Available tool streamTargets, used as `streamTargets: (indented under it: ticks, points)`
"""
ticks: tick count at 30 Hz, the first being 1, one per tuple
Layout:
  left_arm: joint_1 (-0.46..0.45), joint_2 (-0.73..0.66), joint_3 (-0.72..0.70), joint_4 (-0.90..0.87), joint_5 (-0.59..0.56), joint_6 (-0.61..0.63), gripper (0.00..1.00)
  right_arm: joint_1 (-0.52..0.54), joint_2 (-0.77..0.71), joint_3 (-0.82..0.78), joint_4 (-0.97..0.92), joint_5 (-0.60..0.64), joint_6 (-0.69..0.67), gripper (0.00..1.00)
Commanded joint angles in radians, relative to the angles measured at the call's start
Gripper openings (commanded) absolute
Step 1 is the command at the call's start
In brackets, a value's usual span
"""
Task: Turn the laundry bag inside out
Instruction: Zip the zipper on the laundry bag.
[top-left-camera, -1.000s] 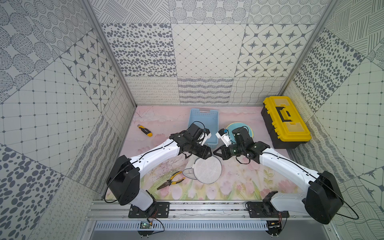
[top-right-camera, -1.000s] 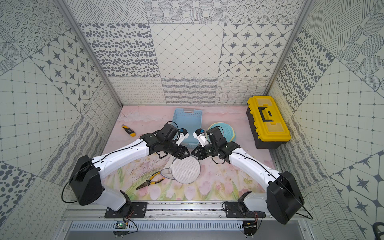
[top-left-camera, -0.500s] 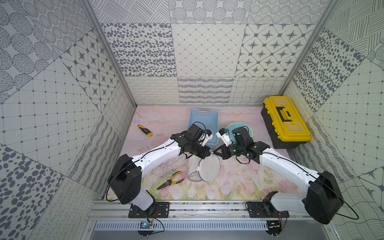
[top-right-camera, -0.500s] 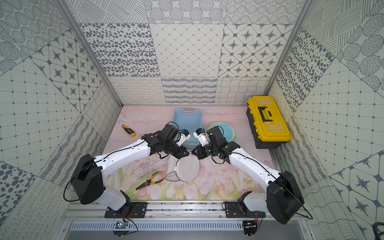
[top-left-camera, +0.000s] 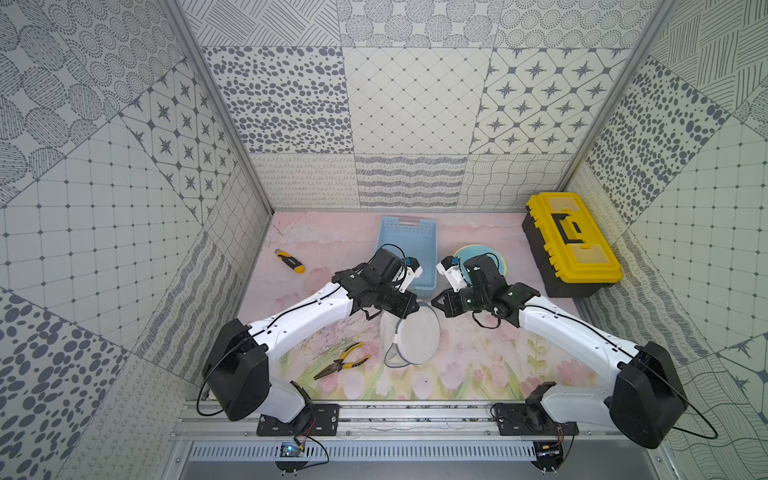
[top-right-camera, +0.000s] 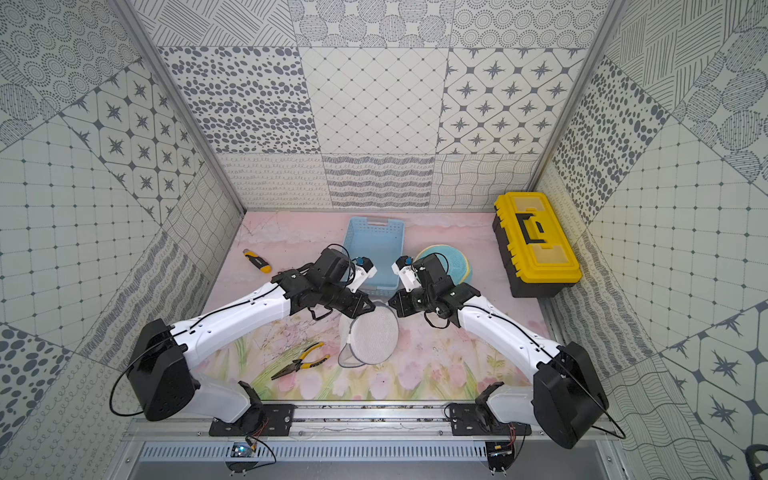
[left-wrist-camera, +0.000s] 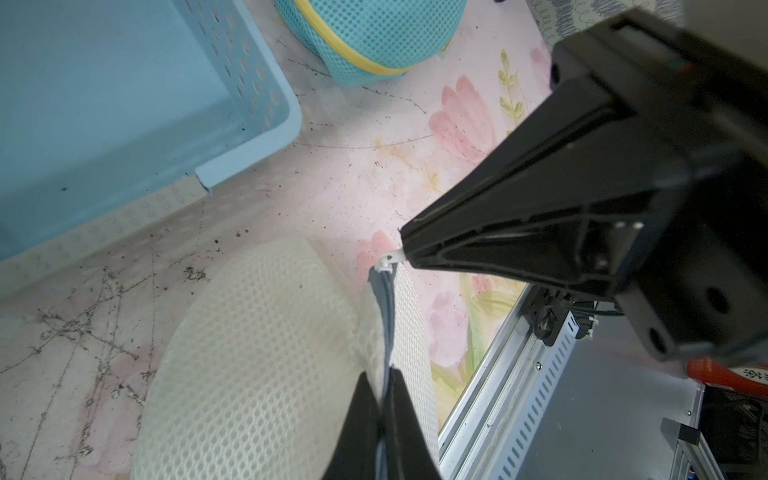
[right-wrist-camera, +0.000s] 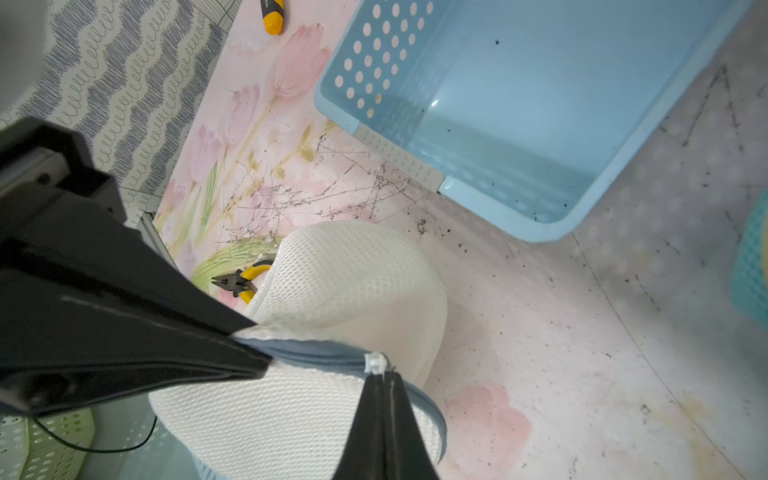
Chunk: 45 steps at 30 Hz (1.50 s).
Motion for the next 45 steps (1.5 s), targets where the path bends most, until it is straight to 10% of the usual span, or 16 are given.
streamTargets:
  ticks: [1,20,25,32,37,45]
  points:
    - [-0.002,-0.048,0.001,0.017,-0.014,-0.021,0.0,-0.014,0.0,-0.026,-0.01,0.06,0.02,0.0]
    - [-0.002,-0.149,-0.111,0.123,-0.107,-0.132,0.0,-0.015,0.014,-0.083,0.003,0.049,0.041,0.0]
    - [0.005,-0.136,-0.18,-0.018,-0.058,-0.218,0.36,-0.015,0.024,-0.058,0.004,0.054,0.017,0.0]
    - [0.049,-0.139,-0.129,-0.207,-0.074,-0.205,0.45,-0.014,0.067,-0.022,0.007,-0.006,-0.029,0.0]
    - [0.111,-0.189,-0.096,-0.028,-0.077,-0.179,0.55,-0.012,0.075,-0.006,0.01,-0.025,-0.047,0.0]
    - [0.115,0.118,0.061,0.231,0.084,-0.142,0.56,-0.013,0.095,0.018,0.004,-0.055,-0.07,0.0]
